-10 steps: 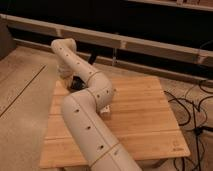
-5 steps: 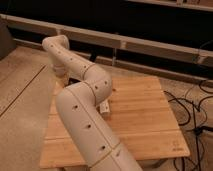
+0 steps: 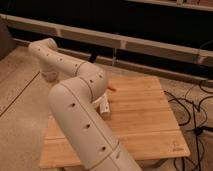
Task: Drag the ceramic bowl in a circle
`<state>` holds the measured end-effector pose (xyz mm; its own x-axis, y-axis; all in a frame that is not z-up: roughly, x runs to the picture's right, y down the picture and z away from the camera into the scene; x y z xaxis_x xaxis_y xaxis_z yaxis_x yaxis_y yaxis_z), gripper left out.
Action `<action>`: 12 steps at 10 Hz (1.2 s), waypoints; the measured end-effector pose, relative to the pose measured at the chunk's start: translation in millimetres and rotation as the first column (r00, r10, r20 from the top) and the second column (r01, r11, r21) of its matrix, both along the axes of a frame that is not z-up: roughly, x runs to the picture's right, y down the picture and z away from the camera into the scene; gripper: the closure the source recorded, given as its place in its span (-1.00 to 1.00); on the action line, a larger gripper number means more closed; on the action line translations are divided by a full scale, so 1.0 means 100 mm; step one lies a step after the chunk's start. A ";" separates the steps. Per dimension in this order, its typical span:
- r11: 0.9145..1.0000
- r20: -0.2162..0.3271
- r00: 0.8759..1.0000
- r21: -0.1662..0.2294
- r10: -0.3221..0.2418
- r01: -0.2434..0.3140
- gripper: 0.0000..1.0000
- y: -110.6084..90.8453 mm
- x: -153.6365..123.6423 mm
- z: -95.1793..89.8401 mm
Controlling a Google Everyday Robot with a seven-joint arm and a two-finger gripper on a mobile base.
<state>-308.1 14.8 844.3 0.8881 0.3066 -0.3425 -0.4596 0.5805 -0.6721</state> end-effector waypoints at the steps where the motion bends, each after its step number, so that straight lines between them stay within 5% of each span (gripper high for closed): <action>1: 1.000 -0.027 1.000 0.013 0.006 -0.005 1.00 0.05 0.06 -0.05; 4: 0.998 -0.133 0.990 0.026 0.054 -0.051 1.00 0.10 0.44 -0.08; 7: 0.992 -0.268 0.956 -0.005 0.120 -0.126 1.00 0.05 0.99 0.09; 12: 0.992 -0.285 0.953 -0.041 0.105 -0.122 1.00 -0.21 1.24 0.56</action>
